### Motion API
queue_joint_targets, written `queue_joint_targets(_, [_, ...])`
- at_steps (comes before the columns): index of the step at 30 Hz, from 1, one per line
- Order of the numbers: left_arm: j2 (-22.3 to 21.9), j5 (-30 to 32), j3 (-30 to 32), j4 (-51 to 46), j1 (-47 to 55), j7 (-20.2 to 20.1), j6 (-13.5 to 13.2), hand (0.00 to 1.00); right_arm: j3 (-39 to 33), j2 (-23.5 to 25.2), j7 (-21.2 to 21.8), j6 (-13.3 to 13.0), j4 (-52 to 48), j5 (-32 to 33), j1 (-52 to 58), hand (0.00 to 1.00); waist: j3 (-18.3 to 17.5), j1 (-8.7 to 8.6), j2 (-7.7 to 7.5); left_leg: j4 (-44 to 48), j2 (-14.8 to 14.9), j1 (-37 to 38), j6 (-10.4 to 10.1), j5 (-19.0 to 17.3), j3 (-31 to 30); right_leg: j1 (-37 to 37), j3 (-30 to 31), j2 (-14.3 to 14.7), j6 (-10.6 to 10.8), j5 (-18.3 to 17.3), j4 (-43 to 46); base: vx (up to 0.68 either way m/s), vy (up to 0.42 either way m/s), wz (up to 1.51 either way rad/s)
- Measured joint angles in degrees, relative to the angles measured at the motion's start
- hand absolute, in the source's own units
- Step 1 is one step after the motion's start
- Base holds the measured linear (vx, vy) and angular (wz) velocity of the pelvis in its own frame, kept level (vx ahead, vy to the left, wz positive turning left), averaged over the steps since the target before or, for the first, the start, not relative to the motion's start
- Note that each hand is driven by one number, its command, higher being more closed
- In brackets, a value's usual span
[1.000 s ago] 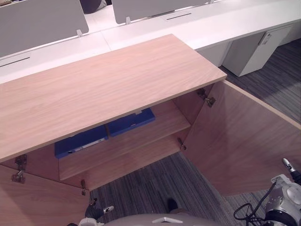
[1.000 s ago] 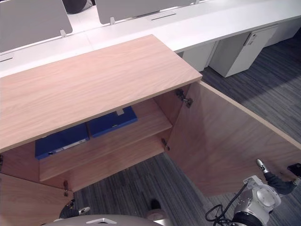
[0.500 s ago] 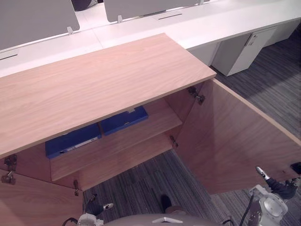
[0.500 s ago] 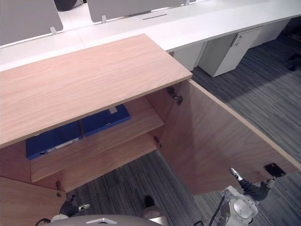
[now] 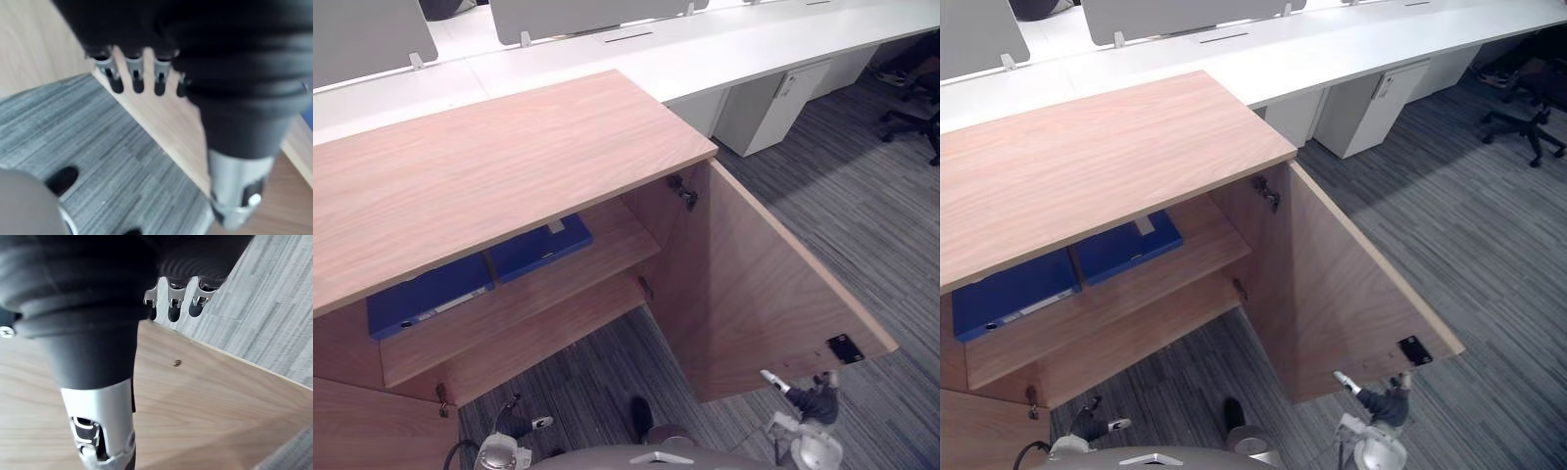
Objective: Walk over to the cabinet, pick up the folder, carry it to the office cabinet, place the folder inside the office cabinet, then close the office cabinet door
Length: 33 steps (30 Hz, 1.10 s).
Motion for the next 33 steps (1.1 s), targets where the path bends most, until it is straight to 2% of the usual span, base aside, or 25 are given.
queue_joint_targets(3, [-0.3, 0.4, 0.0, 0.6, -0.5, 0.2, 0.1, 0.00, 7.8, -0.5, 0.6, 1.1, 3.0, 0.0, 0.9, 0.00, -0.1, 0.38, -0.12, -0.8, 0.2, 0.0, -0.2, 0.9, -1.0, -0.4, -0.5, 0.4, -0.2, 0.3, 0.0, -0.05, -0.051, -0.05])
queue_joint_targets(5, [-0.7, 0.5, -0.1, 1.2, -1.7, 0.9, 0.2, 0.00, 13.6, -1.9, 3.0, 2.1, 3.6, -0.1, 0.7, 0.00, 0.0, 2.05, -0.15, -0.9, 0.4, -0.4, -0.5, 1.3, -1.2, -0.9, -1.6, 0.4, -0.4, 0.5, 0.0, -0.07, -0.048, -0.03])
queue_joint_targets(7, [-1.1, 0.8, -1.2, 1.2, -2.2, 1.2, 0.2, 0.00, 24.0, -4.2, 8.4, 2.8, 4.1, -4.1, -2.6, 0.00, 0.0, 3.70, -0.11, -1.2, 0.6, -0.5, -0.4, 1.8, -2.3, -0.6, -1.8, 0.8, -0.4, 0.5, 0.1, -0.07, -0.054, 0.15])
queue_joint_targets(8, [-1.3, 0.8, -1.4, 1.2, -2.4, 1.2, 0.2, 0.00, 26.8, -4.5, 10.0, 2.8, 4.1, -5.5, -4.3, 0.00, 0.0, 4.20, -0.11, -1.5, 0.7, -0.5, -0.4, 2.1, -2.7, -0.6, -1.9, 0.8, -0.4, 0.5, 0.1, -0.06, -0.044, 0.25])
queue_joint_targets(10, [-1.8, 0.8, -2.4, 1.2, -3.1, 1.3, 0.2, 0.00, 34.3, -3.7, 13.6, 3.0, 5.7, -10.0, -11.6, 0.00, 0.0, 5.93, -0.03, -3.5, 0.6, -0.4, -0.7, 3.9, -4.4, -0.6, -3.1, 0.9, -0.5, 0.4, 0.0, -0.06, -0.040, 0.39])
queue_joint_targets(15, [-2.0, 0.8, -2.7, 0.9, -3.7, 1.7, 0.1, 0.00, 41.0, 1.7, 16.5, 1.8, 7.3, -16.0, -24.2, 0.00, 0.1, 8.28, -0.12, -4.5, 0.2, -0.3, -0.9, 5.2, -6.4, 0.2, -4.1, 0.6, -0.5, 0.4, 0.3, -0.01, 0.000, 0.27])
queue_joint_targets(20, [-1.7, 0.8, -2.5, 0.9, -3.8, 2.6, 0.1, 0.00, 42.2, 3.3, 16.6, 1.9, 11.0, -20.0, -30.8, 0.00, -0.2, 9.52, -1.49, -4.5, -1.0, -0.6, 0.0, 4.8, -7.8, 0.7, -5.0, -0.7, 0.6, 0.2, 0.4, 0.02, 0.062, 0.16])
queue_joint_targets(26, [-0.6, 0.7, -1.7, 0.8, -3.9, 2.7, 0.1, 0.00, 31.7, 3.0, 14.9, 2.7, 11.1, -20.2, -31.5, 0.00, -0.2, 9.74, -2.37, -4.4, -2.7, -1.1, 1.7, 4.5, -10.7, 1.3, -7.4, -2.3, 1.9, -0.7, 1.6, 0.05, 0.057, 0.27])
queue_joint_targets(33, [1.5, 0.6, 1.5, 0.5, -3.1, 2.6, 0.2, 0.00, 18.8, 2.2, 12.7, 3.0, 9.7, -20.2, -22.3, 0.00, -0.6, 9.75, -3.13, -4.1, -3.2, -1.2, 2.2, 4.0, -14.7, 2.8, -9.1, -3.3, 2.1, -2.1, 3.1, 0.07, 0.036, 0.33])
